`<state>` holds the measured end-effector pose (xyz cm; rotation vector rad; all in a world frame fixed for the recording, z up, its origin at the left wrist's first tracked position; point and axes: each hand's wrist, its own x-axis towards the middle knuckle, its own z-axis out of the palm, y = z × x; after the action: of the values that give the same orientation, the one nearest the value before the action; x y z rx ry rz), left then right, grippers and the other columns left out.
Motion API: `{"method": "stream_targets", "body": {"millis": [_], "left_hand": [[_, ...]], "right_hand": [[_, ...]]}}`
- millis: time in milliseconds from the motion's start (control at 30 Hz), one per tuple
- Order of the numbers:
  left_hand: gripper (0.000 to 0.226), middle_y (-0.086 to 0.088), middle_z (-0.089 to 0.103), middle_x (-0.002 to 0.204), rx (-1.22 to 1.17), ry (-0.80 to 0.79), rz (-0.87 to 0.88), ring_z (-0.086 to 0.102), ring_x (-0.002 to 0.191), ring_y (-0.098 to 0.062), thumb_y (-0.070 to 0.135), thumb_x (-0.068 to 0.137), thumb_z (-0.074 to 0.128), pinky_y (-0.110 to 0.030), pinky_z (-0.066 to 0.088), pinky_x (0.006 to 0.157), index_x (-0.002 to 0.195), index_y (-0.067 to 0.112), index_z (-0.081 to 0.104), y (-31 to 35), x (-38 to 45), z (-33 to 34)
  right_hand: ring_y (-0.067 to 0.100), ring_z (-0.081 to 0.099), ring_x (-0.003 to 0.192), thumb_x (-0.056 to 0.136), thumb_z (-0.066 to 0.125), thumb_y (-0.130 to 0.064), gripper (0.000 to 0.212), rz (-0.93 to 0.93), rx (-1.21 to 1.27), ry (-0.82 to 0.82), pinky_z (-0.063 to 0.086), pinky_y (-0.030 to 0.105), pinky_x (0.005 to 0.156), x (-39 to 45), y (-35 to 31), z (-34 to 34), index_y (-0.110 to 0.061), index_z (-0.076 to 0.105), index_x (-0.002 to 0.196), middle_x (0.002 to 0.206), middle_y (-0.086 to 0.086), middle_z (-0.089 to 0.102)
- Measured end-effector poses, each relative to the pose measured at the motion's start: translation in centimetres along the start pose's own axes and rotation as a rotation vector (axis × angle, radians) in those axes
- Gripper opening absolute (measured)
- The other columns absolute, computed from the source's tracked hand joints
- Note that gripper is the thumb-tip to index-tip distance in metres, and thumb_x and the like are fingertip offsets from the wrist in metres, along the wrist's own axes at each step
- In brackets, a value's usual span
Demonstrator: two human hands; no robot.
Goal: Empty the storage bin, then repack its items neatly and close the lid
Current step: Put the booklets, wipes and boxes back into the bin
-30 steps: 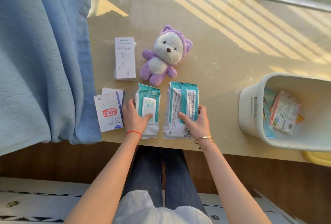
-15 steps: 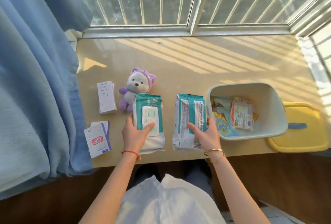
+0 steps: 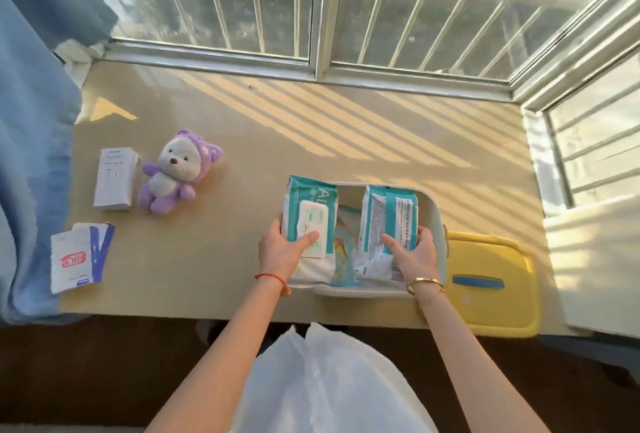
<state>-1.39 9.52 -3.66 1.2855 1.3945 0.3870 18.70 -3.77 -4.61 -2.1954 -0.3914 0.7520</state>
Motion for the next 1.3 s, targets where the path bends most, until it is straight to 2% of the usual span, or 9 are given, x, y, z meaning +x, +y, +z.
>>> {"method": "stream_targets", "body": {"millis": [167, 267, 400, 500, 667, 800, 900, 1000, 1300], "left_hand": [[0.041, 0.007, 0.063, 0.091, 0.13, 0.009, -0.02, 0.062, 0.083, -0.015, 0.025, 0.07, 0.082, -0.03, 0.053, 0.073, 0.1, 0.024, 0.055, -0.3, 1.8, 6.4], [0.039, 0.006, 0.064, 0.09, 0.18, 0.019, -0.051, 0.059, 0.078, -0.012, 0.026, 0.07, 0.081, -0.025, 0.048, 0.064, 0.099, 0.024, 0.055, -1.6, 3.3, 9.0], [0.043, -0.001, 0.069, 0.103, 0.216, 0.02, -0.127, 0.064, 0.091, -0.018, 0.026, 0.071, 0.08, -0.034, 0.053, 0.08, 0.108, 0.02, 0.058, -4.3, 5.2, 11.3], [0.047, -0.005, 0.068, 0.109, 0.239, 0.012, -0.175, 0.064, 0.098, -0.022, 0.024, 0.073, 0.08, -0.037, 0.052, 0.087, 0.113, 0.015, 0.058, -6.2, 6.5, 12.7], [0.042, -0.011, 0.064, 0.119, 0.237, 0.035, -0.276, 0.061, 0.109, -0.026, 0.016, 0.077, 0.075, -0.035, 0.049, 0.092, 0.113, 0.009, 0.054, -8.6, 8.2, 13.8], [0.055, -0.01, 0.06, 0.126, 0.26, 0.055, -0.245, 0.057, 0.115, -0.025, 0.013, 0.078, 0.074, -0.031, 0.044, 0.094, 0.125, 0.009, 0.045, -8.8, 8.1, 13.6], [0.067, -0.01, 0.054, 0.133, 0.323, 0.064, -0.172, 0.051, 0.122, -0.026, 0.01, 0.077, 0.074, -0.038, 0.041, 0.105, 0.134, 0.009, 0.039, -7.9, 7.2, 13.2], [0.067, -0.009, 0.049, 0.137, 0.445, 0.059, -0.06, 0.047, 0.126, -0.024, 0.015, 0.082, 0.069, -0.044, 0.04, 0.106, 0.14, 0.011, 0.034, -6.5, 5.7, 12.2], [0.035, -0.008, 0.06, 0.12, 0.666, 0.08, 0.335, 0.055, 0.108, -0.022, 0.016, 0.091, 0.057, -0.035, 0.046, 0.088, 0.125, 0.011, 0.056, -1.8, 0.0, 5.1]], "right_hand": [[0.0, 0.059, 0.078, 0.078, 0.077, -0.033, 0.058, 0.038, -0.066, -0.08, 0.045, 0.006, 0.056, 4.2, 2.9, 0.1, -0.014, 0.044, 0.122, 0.099, -0.005, 0.061], [0.014, 0.062, 0.087, 0.078, 0.078, -0.032, 0.062, 0.072, -0.075, -0.127, 0.052, 0.022, 0.072, 6.1, 4.8, 1.5, -0.013, 0.042, 0.124, 0.101, -0.001, 0.062], [0.015, 0.063, 0.088, 0.079, 0.078, -0.028, 0.059, 0.119, -0.089, -0.171, 0.05, 0.016, 0.067, 8.4, 7.3, 3.1, -0.013, 0.04, 0.123, 0.11, 0.005, 0.065], [0.022, 0.064, 0.108, 0.08, 0.077, -0.024, 0.077, 0.165, -0.092, -0.206, 0.053, 0.033, 0.091, 9.7, 9.0, 4.4, -0.012, 0.03, 0.139, 0.124, 0.01, 0.063], [0.027, 0.033, 0.141, 0.081, 0.074, -0.03, 0.107, 0.16, -0.197, -0.274, 0.032, 0.044, 0.115, 11.1, 10.1, 5.8, -0.009, -0.005, 0.151, 0.161, 0.011, 0.01], [0.031, 0.047, 0.131, 0.083, 0.073, -0.027, 0.089, 0.089, -0.295, -0.262, 0.042, 0.036, 0.104, 10.8, 10.3, 5.9, 0.0, 0.015, 0.145, 0.154, 0.019, 0.025], [0.033, 0.031, 0.14, 0.084, 0.071, -0.033, 0.089, 0.073, -0.442, -0.265, 0.032, 0.042, 0.114, 10.5, 9.6, 5.2, 0.0, 0.017, 0.147, 0.159, 0.019, 0.007], [0.033, 0.03, 0.138, 0.087, 0.066, -0.032, 0.074, -0.006, -0.564, -0.23, 0.029, 0.042, 0.115, 9.6, 8.3, 3.6, -0.004, 0.028, 0.144, 0.155, 0.019, 0.023], [0.023, 0.046, 0.119, 0.092, 0.058, -0.026, 0.042, -0.502, -0.708, -0.183, 0.038, 0.033, 0.104, 4.4, 3.1, -1.2, -0.01, 0.053, 0.13, 0.124, 0.008, 0.057]]}}
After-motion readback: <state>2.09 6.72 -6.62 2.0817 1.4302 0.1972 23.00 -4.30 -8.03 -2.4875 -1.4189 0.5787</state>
